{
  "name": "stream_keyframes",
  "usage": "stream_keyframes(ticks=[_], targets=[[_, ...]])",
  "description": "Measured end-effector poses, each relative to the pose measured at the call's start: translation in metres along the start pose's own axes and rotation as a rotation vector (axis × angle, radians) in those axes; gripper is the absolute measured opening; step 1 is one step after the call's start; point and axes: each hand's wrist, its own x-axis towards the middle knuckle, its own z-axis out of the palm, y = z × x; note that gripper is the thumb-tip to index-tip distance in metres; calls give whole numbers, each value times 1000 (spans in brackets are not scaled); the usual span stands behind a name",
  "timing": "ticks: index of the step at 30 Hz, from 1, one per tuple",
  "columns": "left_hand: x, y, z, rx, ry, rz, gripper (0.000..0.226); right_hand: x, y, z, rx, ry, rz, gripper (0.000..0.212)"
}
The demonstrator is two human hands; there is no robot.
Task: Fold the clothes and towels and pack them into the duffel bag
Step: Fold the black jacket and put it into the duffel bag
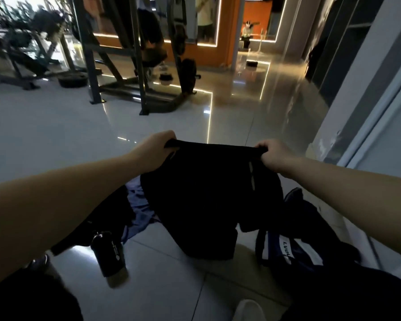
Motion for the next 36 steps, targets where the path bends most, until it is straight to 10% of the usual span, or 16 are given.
stream_keyframes(ticks=[26, 36], targets=[[-61, 34, -84, 16, 157, 175, 28, -52, -39, -74, 43, 248, -468, 17], [-46, 51, -157, -708, -126, -88, 11, -47, -74, -135, 462, -30, -420, 22]])
